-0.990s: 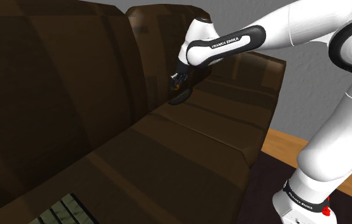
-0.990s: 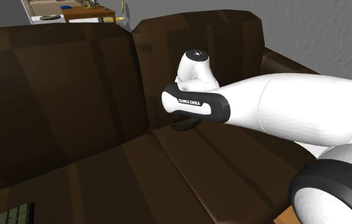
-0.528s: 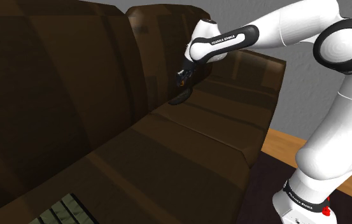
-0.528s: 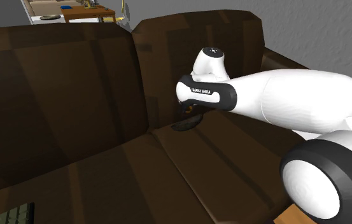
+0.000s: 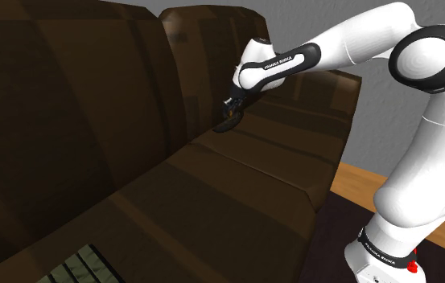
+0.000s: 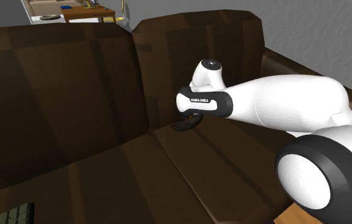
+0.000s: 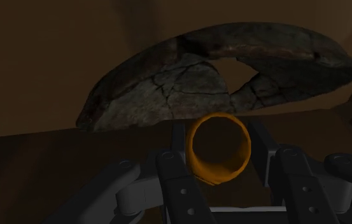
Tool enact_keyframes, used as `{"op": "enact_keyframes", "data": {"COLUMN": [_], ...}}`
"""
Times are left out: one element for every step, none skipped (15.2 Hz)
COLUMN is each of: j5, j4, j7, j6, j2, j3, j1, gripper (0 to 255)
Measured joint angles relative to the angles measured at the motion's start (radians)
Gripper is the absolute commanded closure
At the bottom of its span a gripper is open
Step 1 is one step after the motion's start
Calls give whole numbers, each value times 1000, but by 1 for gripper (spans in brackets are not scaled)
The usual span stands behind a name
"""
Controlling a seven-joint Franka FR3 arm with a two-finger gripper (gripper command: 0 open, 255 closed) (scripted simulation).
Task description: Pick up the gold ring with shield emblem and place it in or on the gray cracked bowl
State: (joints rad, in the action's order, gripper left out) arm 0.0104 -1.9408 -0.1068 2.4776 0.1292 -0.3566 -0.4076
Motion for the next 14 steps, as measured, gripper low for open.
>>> {"op": "enact_keyframes", "data": {"j5": [1, -2, -4, -6, -7, -8, -8, -8, -8, -8, -8, -8, -8, -8], "j4": [-12, -19, -35, -37, -36, -36, -36, -36, -36, -36, -36, -36, -36, -36], "j7": [-2, -2, 0, 1, 2, 2, 2, 2, 2, 2, 2, 2, 2, 2], "j6": [14, 26, 45, 51, 53, 54, 55, 55, 56, 56, 56, 56, 56, 56], "j2": [2, 7, 11, 15, 18, 20, 20, 20, 20, 20, 20, 20, 20, 20], "j3": [1, 1, 1, 2, 2, 2, 2, 2, 2, 2, 2, 2, 2, 2], "j1": [-1, -1, 0, 1, 1, 1, 1, 1, 1, 1, 1, 1, 1, 1], "gripper": [255, 255, 255, 255, 255, 255, 255, 255, 255, 255, 0, 0, 0, 0]}}
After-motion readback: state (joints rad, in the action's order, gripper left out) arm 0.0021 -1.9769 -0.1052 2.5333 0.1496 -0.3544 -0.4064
